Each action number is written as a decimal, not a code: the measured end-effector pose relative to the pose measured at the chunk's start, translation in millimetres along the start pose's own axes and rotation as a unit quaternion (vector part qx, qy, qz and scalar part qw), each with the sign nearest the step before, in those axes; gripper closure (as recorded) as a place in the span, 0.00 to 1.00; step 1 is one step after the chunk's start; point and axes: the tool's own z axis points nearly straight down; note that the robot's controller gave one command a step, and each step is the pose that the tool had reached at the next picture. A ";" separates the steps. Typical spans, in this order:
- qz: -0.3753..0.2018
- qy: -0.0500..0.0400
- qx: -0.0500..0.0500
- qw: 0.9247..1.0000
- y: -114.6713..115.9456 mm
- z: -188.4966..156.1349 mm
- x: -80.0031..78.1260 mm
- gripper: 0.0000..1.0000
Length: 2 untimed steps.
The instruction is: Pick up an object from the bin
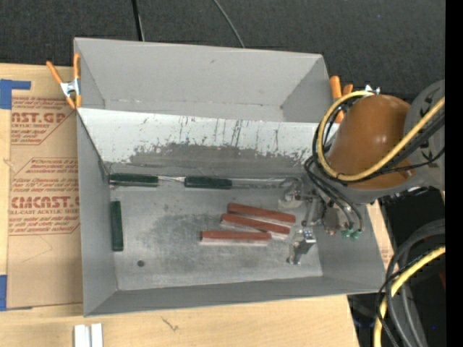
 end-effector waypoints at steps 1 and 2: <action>-0.028 -0.003 0.000 1.000 6.4 45.4 -47.9 0.00; -0.018 0.001 -0.001 1.000 7.3 54.5 -56.1 0.00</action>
Offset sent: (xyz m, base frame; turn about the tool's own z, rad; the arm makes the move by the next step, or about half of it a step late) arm 0.0466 0.0062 -0.0221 0.0139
